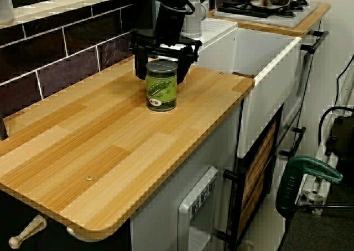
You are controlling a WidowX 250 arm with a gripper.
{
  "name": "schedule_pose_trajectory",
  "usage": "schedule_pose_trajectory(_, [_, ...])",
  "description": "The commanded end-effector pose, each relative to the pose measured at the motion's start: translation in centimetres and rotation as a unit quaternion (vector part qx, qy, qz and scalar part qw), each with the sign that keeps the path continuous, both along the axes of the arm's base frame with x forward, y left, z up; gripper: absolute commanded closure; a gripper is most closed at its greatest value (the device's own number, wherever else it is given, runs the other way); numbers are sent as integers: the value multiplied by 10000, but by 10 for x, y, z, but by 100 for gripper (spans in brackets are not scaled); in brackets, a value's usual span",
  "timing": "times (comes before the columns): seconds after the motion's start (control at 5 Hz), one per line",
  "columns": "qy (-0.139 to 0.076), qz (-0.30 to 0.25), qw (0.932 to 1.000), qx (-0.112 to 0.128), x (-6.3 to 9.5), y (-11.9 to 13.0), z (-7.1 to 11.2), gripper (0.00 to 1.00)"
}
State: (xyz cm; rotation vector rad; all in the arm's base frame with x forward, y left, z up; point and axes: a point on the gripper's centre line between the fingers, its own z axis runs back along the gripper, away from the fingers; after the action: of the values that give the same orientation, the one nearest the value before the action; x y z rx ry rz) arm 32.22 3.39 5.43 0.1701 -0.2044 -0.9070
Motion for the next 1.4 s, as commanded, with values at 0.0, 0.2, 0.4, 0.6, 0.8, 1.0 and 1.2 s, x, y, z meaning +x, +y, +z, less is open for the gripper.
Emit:
schedule_pose_trajectory(0.0, [-90, 81, 9991, 409, 3, 23, 20, 0])
schedule_pose_trajectory(0.2, [-80, 147, 9981, 598, 4, 36, 22, 0])
schedule_pose_trajectory(0.4, [-246, 209, 9951, 930, 7, 51, 23, 0])
schedule_pose_trajectory(0.6, [-319, 233, 9942, 1003, 4, 63, 25, 0])
schedule_pose_trajectory(0.8, [-401, 284, 9927, 1104, -3, 74, 27, 0])
schedule_pose_trajectory(1.0, [-437, 366, 9901, 1283, -6, 87, 26, 0])
schedule_pose_trajectory(1.2, [-439, 524, 9893, 1291, -7, 100, 26, 0])
